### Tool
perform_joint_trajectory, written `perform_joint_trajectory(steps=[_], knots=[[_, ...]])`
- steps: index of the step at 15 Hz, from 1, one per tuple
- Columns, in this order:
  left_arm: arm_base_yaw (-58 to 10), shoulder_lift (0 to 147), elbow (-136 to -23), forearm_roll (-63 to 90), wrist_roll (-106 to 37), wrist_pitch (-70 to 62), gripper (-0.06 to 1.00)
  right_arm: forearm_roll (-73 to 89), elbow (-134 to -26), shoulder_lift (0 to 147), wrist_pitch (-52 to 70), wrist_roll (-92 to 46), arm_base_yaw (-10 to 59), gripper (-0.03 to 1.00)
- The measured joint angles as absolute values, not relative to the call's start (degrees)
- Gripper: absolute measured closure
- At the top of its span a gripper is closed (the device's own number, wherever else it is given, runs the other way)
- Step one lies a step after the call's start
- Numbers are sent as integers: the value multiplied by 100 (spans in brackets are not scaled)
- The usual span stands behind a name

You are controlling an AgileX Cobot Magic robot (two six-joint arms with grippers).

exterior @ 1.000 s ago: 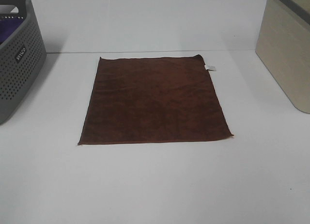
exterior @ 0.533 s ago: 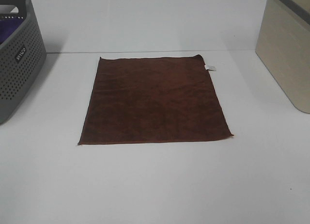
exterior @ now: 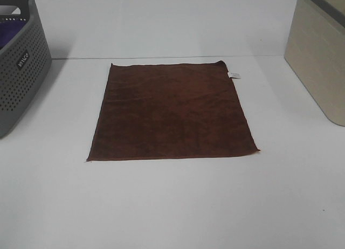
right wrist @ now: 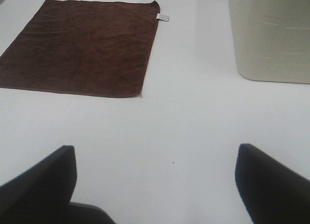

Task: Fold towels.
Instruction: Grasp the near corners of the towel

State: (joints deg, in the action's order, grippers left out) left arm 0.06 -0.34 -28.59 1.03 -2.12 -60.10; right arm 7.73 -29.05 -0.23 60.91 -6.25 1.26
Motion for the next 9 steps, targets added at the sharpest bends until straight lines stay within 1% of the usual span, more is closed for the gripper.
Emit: perform_joint_trajectory(steps=[9], knots=[[6,-34,-2859,103,-212,-6010,27,773,-2905,-23,6091,-625,126,11]])
